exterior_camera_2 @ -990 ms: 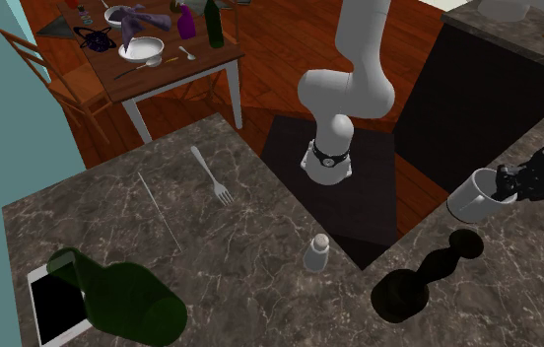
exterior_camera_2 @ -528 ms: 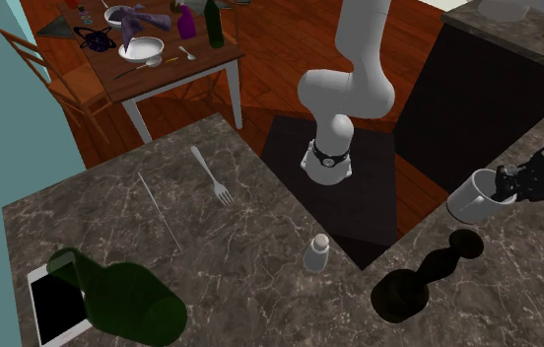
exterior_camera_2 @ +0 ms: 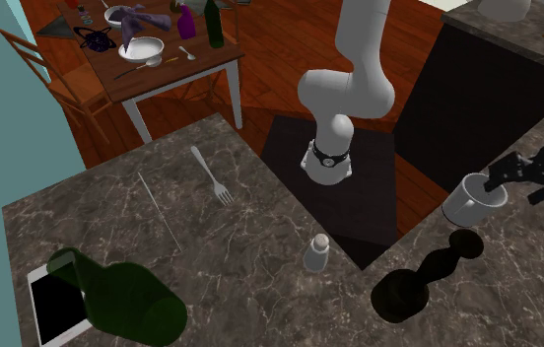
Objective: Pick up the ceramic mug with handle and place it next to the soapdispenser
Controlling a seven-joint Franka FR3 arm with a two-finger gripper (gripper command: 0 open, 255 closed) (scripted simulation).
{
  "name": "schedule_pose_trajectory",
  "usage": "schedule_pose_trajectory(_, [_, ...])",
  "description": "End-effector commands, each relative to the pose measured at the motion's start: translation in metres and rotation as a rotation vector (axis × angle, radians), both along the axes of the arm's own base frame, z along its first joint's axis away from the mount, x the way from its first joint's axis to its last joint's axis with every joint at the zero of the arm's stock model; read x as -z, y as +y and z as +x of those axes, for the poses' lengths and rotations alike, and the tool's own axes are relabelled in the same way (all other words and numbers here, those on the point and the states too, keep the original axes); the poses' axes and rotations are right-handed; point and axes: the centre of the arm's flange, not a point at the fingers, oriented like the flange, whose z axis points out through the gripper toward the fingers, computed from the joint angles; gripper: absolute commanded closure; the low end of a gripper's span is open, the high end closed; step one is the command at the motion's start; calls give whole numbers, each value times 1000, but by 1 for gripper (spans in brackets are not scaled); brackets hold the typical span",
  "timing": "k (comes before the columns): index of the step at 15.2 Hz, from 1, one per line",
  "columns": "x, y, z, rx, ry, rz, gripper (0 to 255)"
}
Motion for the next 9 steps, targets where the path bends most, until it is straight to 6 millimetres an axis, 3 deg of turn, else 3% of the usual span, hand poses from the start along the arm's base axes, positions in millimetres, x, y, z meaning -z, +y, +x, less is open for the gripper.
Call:
schedule_pose_trajectory(1, [-23, 3, 3, 0, 1, -1, 0])
schedule_pose_trajectory(2, [-33, 4, 3, 0, 1, -1, 0])
schedule_pose_trajectory(9, [-33, 4, 3, 0, 1, -1, 0])
